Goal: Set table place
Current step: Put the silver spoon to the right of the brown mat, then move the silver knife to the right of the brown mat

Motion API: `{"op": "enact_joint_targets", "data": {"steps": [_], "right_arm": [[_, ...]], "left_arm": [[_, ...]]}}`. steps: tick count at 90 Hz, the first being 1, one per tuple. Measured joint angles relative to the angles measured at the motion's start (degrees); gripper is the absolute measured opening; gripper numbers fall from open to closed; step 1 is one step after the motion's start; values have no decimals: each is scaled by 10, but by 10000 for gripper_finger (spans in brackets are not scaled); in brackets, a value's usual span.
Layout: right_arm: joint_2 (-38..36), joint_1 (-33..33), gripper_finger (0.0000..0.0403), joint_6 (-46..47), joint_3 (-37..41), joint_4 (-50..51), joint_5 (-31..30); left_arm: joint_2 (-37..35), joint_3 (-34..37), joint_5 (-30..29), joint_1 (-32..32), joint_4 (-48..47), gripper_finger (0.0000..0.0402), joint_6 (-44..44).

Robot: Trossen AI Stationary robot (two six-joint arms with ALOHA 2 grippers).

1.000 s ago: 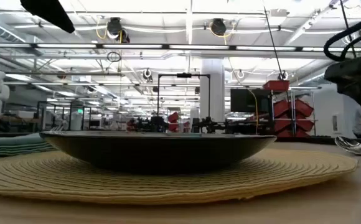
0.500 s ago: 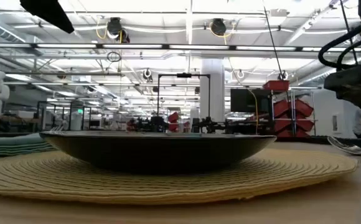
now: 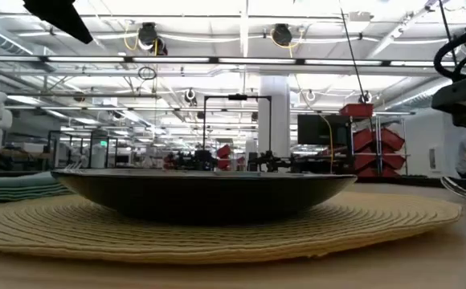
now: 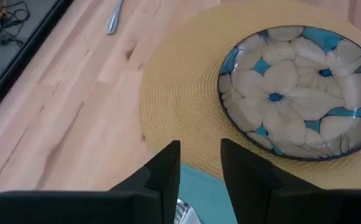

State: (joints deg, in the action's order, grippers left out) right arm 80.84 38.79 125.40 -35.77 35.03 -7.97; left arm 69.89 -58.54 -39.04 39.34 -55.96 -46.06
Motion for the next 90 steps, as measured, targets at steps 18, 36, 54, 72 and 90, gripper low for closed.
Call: {"op": "enact_joint_targets", "data": {"steps": [18,36,54,72,90], "right_arm": [[4,0,16,-4,-5,14,-5],[4,0,65,-13,-5,10,-7],[-3,0,112,-32,-4,9,-8],[-53,-5,135,-64,-14,38,-38],[-114,-40,137,-151,-107,202,-101]], "left_arm": [[0,0,2,1,0,100,1],[0,0,2,1,0,100,4],[0,0,2,1,0,100,4],[0,0,3,1,0,100,5],[0,0,3,1,0,100,5]]}}
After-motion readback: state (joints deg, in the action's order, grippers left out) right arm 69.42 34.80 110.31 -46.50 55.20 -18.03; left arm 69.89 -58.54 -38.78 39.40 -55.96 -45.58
